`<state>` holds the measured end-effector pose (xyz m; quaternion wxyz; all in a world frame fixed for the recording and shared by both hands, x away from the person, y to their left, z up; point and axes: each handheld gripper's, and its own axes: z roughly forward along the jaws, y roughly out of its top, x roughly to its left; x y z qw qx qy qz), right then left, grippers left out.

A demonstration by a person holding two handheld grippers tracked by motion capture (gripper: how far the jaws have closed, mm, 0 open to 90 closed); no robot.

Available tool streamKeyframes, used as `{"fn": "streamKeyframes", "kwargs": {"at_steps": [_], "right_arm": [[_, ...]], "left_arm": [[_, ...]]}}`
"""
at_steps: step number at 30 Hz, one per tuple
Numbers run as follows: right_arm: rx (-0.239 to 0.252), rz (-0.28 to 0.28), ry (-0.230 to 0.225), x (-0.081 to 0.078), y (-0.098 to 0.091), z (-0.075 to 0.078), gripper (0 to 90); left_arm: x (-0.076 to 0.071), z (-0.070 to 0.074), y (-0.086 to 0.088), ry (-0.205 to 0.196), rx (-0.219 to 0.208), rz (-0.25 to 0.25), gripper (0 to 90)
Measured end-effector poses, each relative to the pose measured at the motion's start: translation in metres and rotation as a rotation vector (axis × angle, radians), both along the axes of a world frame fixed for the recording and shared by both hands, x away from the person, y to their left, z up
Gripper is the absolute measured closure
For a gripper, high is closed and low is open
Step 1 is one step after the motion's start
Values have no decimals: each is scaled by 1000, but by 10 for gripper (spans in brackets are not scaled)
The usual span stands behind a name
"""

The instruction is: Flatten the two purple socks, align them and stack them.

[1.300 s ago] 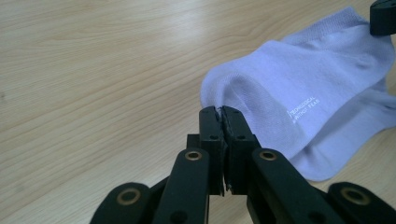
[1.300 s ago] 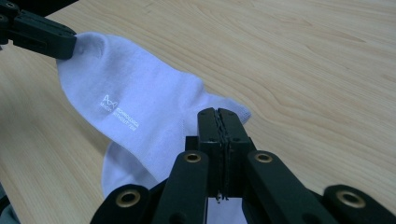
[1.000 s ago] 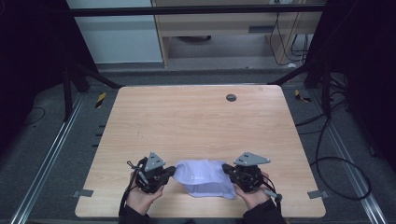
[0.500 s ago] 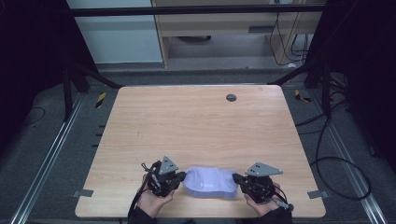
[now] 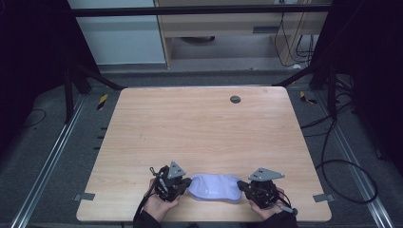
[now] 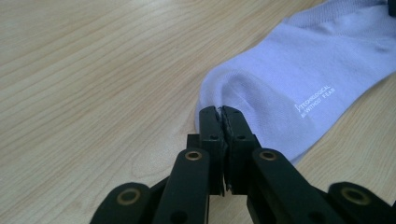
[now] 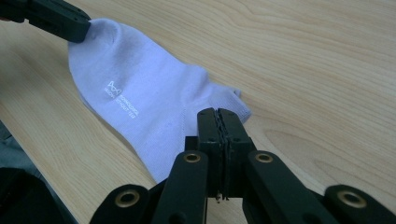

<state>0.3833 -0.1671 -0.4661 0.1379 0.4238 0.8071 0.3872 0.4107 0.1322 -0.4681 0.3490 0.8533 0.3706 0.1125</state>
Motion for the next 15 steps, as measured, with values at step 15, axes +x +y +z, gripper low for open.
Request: {"fn": "streamKeyframes", "kwargs": {"at_steps": [15], "right_arm": [[-44, -10, 68, 8, -2, -17, 881]], "left_arm": [[-2, -10, -3, 18, 34, -15, 870]]}}
